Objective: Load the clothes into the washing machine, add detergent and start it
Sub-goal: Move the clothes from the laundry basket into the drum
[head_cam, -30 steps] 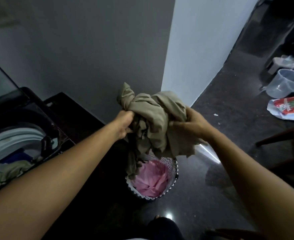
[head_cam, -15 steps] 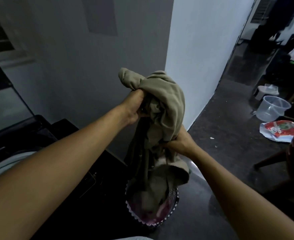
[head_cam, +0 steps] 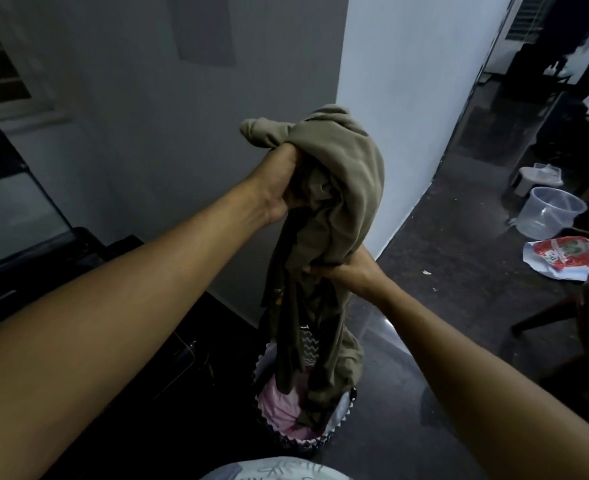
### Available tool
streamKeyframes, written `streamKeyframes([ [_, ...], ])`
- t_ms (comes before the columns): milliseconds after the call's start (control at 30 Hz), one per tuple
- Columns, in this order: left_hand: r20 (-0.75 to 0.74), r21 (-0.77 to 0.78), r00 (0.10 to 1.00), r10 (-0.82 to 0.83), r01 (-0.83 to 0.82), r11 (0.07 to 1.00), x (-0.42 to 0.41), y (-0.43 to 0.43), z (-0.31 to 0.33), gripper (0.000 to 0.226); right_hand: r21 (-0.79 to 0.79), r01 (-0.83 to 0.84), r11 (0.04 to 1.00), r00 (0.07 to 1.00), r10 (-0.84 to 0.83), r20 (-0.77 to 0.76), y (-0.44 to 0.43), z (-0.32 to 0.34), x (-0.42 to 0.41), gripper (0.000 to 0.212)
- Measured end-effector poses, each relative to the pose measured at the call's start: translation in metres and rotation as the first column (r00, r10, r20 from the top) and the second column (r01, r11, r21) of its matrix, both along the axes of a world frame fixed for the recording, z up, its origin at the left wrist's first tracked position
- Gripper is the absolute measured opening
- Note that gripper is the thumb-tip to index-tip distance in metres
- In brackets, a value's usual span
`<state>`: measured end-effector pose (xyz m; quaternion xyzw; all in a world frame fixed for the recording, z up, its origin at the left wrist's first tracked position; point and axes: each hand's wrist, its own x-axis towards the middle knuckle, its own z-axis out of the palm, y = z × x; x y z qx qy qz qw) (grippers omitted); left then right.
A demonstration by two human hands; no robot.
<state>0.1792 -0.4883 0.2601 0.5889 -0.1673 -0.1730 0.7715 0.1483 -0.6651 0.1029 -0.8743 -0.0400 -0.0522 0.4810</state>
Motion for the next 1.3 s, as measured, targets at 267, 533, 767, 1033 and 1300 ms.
streamKeyframes([
  [267, 0.078, 0.115, 0.993, 0.092, -0.101, 0.988, 0.017, 0.04, -0.005, 0.032, 0.385, 0.281, 0.879, 0.958, -0.278, -0.066, -0.009, 0.018, 0.007, 0.031],
  [533, -0.052, 0.472, 0.972, 0.227, -0.177, 0.864, 0.045, 0.09, -0.061, 0.002, 0.666, 0.4, 0.63, 0.886, -0.452, -0.104, -0.035, 0.074, 0.029, 0.022],
  [767, -0.107, 0.509, 0.987, 0.122, -0.051, 0.859, 0.032, 0.06, -0.092, 0.019, 0.703, 0.405, 0.585, 0.888, -0.436, -0.149, -0.038, 0.085, 0.035, 0.021],
  [1033, -0.023, 0.579, 0.998, -0.06, 0.062, 0.813, 0.01, 0.012, -0.103, 0.074, 0.671, 0.438, 0.598, 0.89, -0.393, -0.23, -0.011, 0.075, 0.033, 0.022],
  [1300, -0.142, 0.414, 0.982, -0.123, 0.172, 0.894, -0.009, -0.027, -0.108, 0.065, 0.37, 0.343, 0.863, 0.926, -0.244, -0.288, 0.001, 0.096, 0.028, 0.018],
])
